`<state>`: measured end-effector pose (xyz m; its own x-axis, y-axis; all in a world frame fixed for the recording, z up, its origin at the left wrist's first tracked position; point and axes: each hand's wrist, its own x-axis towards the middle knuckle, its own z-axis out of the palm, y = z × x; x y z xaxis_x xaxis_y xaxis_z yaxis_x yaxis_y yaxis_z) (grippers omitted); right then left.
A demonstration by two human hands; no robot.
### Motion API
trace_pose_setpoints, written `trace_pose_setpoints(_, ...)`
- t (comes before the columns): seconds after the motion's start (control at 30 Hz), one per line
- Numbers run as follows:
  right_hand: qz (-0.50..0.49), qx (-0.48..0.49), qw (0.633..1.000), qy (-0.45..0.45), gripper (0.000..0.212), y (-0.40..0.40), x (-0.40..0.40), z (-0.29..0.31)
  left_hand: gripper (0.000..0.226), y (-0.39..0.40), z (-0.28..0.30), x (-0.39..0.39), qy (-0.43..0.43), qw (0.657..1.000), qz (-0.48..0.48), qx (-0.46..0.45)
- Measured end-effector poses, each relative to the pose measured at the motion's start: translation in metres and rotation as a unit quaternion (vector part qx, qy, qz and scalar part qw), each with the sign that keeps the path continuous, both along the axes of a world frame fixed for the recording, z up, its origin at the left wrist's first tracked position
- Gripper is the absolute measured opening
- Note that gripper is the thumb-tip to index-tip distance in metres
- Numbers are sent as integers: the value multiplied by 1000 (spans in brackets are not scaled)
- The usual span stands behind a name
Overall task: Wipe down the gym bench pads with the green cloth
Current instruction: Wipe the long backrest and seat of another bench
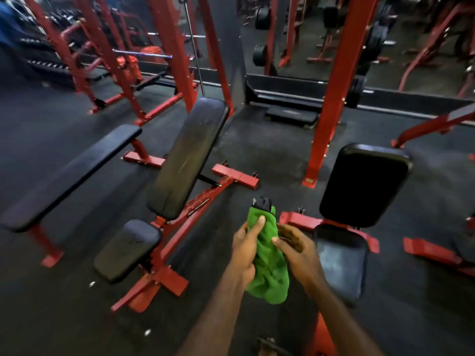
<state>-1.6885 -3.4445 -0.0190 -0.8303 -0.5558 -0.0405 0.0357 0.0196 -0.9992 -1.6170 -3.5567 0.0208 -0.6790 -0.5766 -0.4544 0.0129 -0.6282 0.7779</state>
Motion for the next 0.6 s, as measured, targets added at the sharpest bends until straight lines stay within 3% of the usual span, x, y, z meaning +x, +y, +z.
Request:
trace_pose_setpoints(0.2,48,0,999,-6,55,-29,34,2,30,-34,-1,40,-43,999,31,-9)
trace_pose_setpoints(0.33,83,15,996,-6,56,-56,39,7,34,-63,-4,52,-72,997,36,-4)
trace_pose_setpoints(0.6,141,51,989,5,57,-171,39,14,23,-169,-5,54,0,998,59,-26)
